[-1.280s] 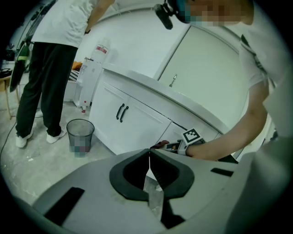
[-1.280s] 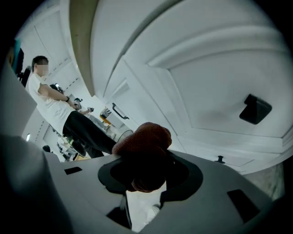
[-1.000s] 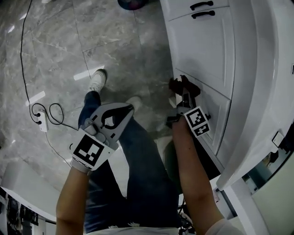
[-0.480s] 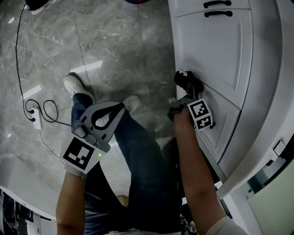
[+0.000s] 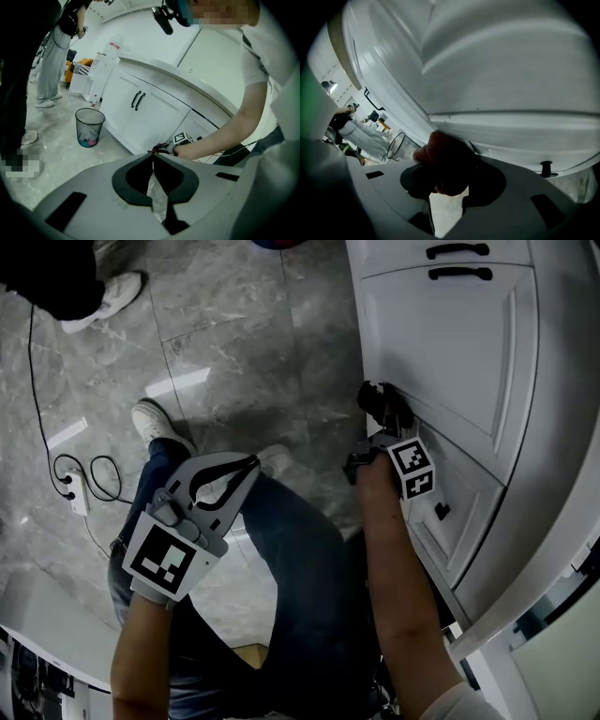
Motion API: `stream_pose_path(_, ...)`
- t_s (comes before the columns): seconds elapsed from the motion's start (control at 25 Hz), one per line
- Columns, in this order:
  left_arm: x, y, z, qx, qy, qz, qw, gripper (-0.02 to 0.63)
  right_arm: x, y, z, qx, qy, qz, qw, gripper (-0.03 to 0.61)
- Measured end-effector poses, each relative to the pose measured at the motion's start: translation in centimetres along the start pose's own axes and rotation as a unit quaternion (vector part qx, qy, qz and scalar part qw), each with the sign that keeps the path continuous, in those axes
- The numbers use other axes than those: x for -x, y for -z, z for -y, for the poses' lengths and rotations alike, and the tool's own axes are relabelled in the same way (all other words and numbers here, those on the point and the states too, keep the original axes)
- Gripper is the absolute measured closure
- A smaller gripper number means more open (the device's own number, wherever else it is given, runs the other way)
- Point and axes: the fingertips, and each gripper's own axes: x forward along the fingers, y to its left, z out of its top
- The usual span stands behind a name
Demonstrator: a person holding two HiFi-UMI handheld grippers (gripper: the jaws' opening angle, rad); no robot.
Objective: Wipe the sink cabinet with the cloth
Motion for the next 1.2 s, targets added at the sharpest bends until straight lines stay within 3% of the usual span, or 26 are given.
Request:
stream_pose_path(0.28,-0.4,1.1,-2.0,0.009,-0.001,-0.008,0.9999,0.601,-3.0,2.0,1.2,-0.011,-0.006,0.002,1.000,0.436)
stream_pose_path(0.68,-1.1,3.3,-2.4,-0.010,0.019,-0.044,0.9988,0.601,-6.0,4.5,3.6,-0.017,-0.032,0.002,0.999,0.436)
stream_pose_path(1.2,-1.3,3.7,-1.7,-0.055,0.054,-0.069,0.9947,0.601,-4.2,6.7,10.2,-0.062,0.013,0.024,0.998,0.436)
